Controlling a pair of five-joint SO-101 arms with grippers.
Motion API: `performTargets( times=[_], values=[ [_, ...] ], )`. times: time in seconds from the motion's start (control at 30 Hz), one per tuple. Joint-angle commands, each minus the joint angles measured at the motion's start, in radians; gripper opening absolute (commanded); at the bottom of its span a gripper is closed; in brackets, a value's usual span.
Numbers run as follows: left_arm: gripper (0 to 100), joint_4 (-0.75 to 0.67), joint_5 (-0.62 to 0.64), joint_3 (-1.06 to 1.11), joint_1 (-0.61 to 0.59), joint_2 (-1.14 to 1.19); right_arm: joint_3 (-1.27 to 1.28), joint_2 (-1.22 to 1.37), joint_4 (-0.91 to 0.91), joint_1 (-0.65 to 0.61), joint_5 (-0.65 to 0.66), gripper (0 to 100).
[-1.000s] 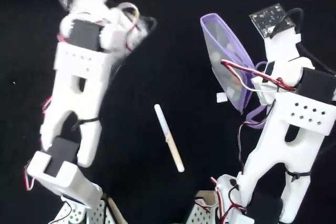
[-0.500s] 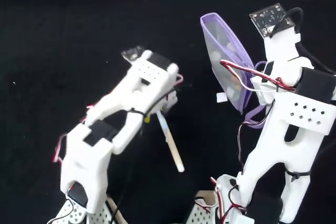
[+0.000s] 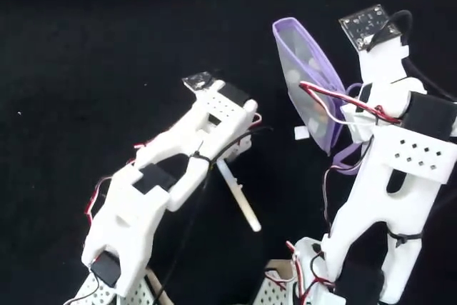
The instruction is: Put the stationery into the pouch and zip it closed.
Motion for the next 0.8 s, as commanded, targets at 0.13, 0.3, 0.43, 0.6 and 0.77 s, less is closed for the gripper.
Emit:
performTargets(
  times=[0.13, 0.3, 0.43, 0.6, 0.77],
  values=[
    [6, 0.061, -0.002, -0.147, 0.016, 0.138, -0.041, -0.031, 0.003, -0.014, -0.005, 1.1],
    [3, 0.143, -0.002, -0.229, -0.002, 0.172, -0.041, -0.031, 0.005, -0.014, -0.011, 1.1],
    [3, 0.295, -0.055, -0.392, -0.005, 0.124, -0.041, -0.031, 0.006, -0.014, -0.012, 1.1],
    [3, 0.293, -0.109, -0.519, -0.041, -0.068, -0.041, -0.031, 0.008, -0.014, -0.012, 1.1],
    [3, 0.264, -0.114, -0.638, -0.168, -0.250, -0.041, -0.031, 0.008, -0.011, -0.008, 1.1]
  ],
)
